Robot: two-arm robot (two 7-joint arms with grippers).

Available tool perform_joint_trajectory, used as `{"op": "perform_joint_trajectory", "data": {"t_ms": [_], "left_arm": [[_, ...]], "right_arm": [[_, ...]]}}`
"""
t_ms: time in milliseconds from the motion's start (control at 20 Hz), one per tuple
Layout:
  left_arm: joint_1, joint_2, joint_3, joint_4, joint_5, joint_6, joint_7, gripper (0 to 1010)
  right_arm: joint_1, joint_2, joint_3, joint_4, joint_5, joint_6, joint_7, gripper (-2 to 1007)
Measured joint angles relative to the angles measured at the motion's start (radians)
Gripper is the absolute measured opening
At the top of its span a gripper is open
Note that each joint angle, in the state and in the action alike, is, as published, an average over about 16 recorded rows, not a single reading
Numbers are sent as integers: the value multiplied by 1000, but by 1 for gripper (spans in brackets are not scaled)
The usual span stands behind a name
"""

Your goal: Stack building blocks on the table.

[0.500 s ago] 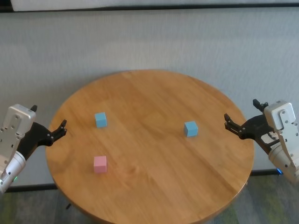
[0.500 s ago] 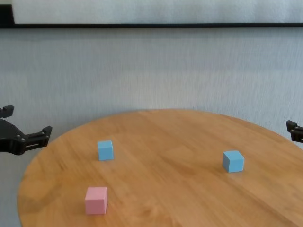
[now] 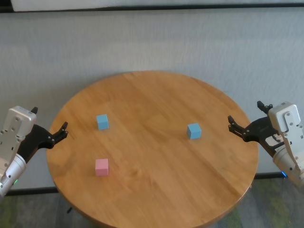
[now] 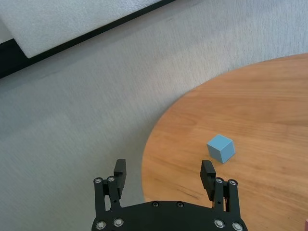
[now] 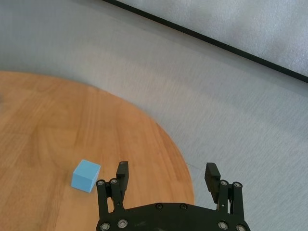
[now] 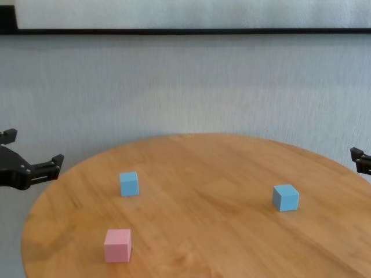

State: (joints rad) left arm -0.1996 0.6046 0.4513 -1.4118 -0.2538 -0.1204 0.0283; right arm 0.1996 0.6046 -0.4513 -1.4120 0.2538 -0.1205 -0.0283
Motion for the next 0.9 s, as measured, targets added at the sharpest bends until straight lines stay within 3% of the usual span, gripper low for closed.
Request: {"op": "perform_joint_trajectory", "data": {"t_ms": [900], "left_arm": [[0, 0, 0, 0, 0, 0, 0, 1001]], "right_arm": [[0, 0, 0, 0, 0, 0, 0, 1000]]}}
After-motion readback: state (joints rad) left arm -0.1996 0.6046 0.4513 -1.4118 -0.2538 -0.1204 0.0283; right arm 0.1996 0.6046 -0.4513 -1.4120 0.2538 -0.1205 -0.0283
